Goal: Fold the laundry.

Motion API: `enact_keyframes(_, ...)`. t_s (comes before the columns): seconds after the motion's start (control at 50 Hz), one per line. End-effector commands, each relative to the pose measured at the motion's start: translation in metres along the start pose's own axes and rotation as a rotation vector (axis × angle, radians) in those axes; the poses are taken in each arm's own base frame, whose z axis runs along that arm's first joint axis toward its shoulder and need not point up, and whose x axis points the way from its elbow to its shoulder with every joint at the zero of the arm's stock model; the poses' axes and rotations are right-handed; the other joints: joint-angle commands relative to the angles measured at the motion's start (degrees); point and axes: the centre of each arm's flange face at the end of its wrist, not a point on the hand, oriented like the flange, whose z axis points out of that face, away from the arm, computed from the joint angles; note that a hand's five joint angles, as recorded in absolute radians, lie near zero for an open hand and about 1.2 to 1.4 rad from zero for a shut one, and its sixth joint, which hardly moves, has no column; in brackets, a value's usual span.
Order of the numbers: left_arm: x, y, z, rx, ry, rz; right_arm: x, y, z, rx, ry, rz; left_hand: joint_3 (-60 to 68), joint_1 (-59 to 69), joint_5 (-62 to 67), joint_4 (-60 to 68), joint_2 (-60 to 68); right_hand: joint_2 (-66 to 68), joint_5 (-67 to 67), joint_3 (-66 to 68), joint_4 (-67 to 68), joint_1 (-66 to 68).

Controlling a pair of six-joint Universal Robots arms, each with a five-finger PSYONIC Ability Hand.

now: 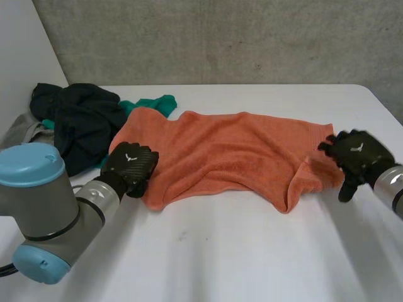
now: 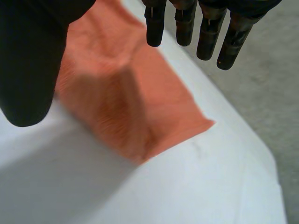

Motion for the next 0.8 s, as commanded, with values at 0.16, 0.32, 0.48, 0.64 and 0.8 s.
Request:
enact_keyframes(0.16, -0.003, -0.007, 0.003, 0.026, -0.011, 0.004, 0.026, -0.041, 0.0, -0.011, -0.022, 0.061, 11.66, 16.16, 13.39, 11.15, 11.42, 4.22, 3.04, 4.77, 3.44, 5.11)
enact_keyframes(0.32, -0.003, -0.008, 0.002, 0.029, -0.012, 0.005, 0.036, -0.048, 0.019, -0.129, -0.118, 0.118, 11.66, 16.16, 13.39, 11.15, 11.42, 14.66, 13.48, 15.21, 13.88, 15.55)
enact_keyframes(0.48, -0.004, -0.008, 0.003, 0.029, -0.012, 0.005, 0.018, -0.044, 0.051, -0.167, -0.19, 0.116, 11.66, 16.16, 13.39, 11.15, 11.42, 18.2, 17.01, 18.75, 17.42, 19.09)
enact_keyframes(0.64, -0.004, -0.007, 0.003, 0.027, -0.013, 0.004, -0.004, -0.032, 0.071, -0.235, -0.231, 0.106, 11.66, 16.16, 13.39, 11.15, 11.42, 18.2, 17.01, 18.75, 17.42, 19.09)
enact_keyframes(0.8, -0.004, -0.008, 0.004, 0.031, -0.015, 0.005, -0.003, -0.022, 0.078, -0.303, -0.18, 0.091, 11.66, 16.16, 13.39, 11.15, 11.42, 50.66, 49.47, 51.2, 49.87, 51.54)
